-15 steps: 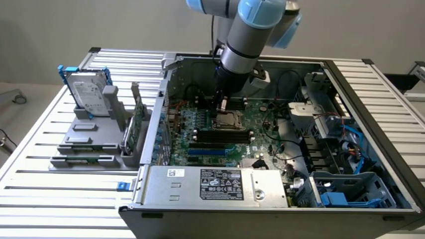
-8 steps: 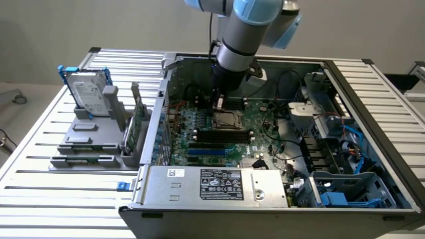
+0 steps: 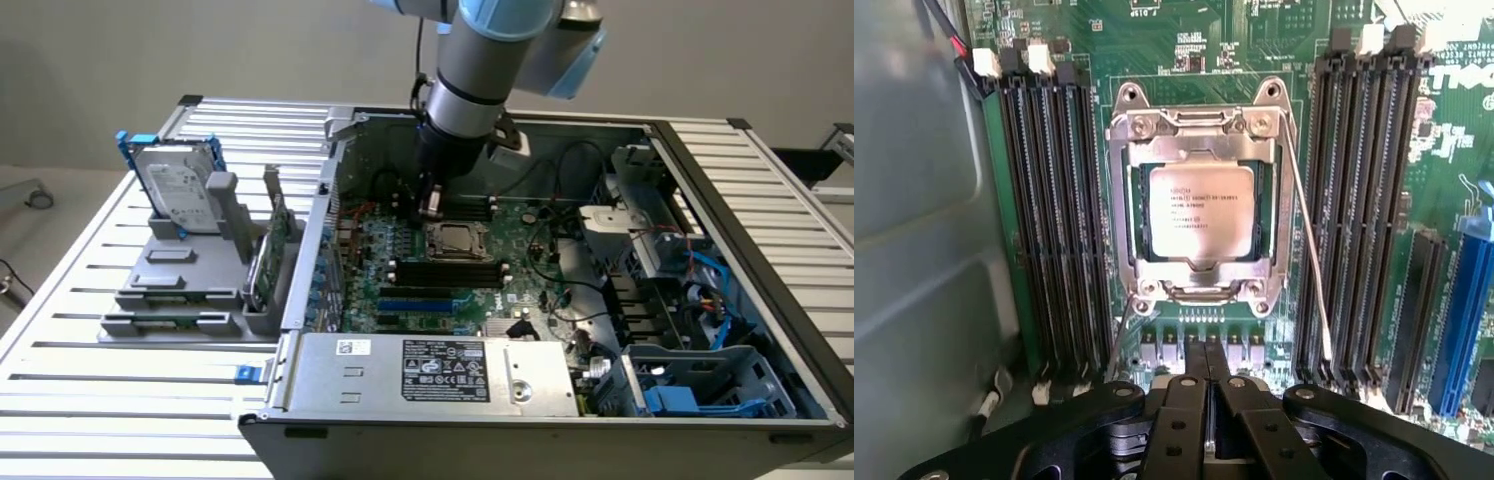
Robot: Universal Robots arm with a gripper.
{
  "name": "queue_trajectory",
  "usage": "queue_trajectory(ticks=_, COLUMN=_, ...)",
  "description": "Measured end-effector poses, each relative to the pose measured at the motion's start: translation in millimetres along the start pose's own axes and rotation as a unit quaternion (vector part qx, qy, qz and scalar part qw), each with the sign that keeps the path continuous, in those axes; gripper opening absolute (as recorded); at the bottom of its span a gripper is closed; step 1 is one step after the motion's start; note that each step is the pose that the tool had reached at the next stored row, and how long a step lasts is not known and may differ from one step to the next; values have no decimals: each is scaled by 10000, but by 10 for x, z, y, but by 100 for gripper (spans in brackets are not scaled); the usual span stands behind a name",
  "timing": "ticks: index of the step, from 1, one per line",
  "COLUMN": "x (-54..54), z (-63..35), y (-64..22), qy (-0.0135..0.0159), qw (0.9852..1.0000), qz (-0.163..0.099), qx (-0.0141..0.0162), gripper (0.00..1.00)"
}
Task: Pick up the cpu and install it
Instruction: 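Close the cpu cover, then install the first cpu locking lever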
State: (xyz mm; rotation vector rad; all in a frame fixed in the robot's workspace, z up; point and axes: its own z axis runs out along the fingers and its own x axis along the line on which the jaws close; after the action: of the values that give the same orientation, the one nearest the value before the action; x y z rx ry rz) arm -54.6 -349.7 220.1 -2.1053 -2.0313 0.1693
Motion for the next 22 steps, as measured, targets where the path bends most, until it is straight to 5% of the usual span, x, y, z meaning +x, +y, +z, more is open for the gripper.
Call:
queue_trajectory(ticks=6, x=-29, z=-67, y=-65, qy=37, qw=10000, qz=21, qx=-1, gripper=11)
queue_trajectory(ticks=22, x=-30, z=-67, y=-71, qy=38, qw=10000, qz=23, qx=3, gripper=11)
